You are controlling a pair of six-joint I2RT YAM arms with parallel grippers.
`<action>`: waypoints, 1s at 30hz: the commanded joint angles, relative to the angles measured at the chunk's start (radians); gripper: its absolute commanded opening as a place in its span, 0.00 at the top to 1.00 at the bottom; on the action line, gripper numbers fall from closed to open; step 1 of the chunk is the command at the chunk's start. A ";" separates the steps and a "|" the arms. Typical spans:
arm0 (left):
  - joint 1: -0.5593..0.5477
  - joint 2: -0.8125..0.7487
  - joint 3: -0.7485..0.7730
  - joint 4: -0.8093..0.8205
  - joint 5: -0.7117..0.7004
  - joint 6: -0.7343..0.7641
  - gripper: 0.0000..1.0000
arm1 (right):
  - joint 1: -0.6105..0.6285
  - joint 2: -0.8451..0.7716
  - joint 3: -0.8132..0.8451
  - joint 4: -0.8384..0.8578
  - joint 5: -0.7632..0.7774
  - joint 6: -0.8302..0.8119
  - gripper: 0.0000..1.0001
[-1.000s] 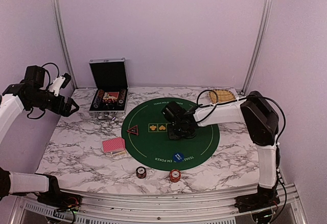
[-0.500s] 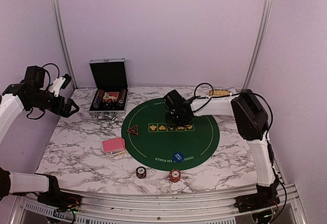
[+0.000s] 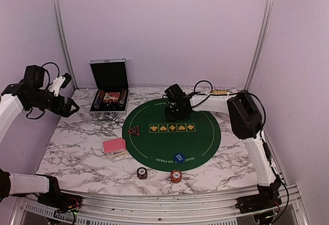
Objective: Distribute texas hold em gaming equipment
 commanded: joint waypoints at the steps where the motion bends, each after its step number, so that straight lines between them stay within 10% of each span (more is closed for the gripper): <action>1: 0.003 -0.023 0.024 -0.035 0.009 0.015 0.01 | -0.009 0.048 0.086 -0.040 -0.012 -0.024 0.76; 8: 0.003 -0.025 0.020 -0.042 0.002 0.020 0.01 | -0.012 0.043 0.121 -0.063 -0.004 -0.045 0.74; 20: 0.003 -0.014 0.011 -0.046 0.012 0.025 0.01 | 0.101 -0.371 -0.276 -0.024 -0.013 -0.170 0.32; 30: 0.003 -0.022 -0.003 -0.046 0.021 0.034 0.01 | 0.272 -0.513 -0.545 -0.101 -0.074 -0.190 0.38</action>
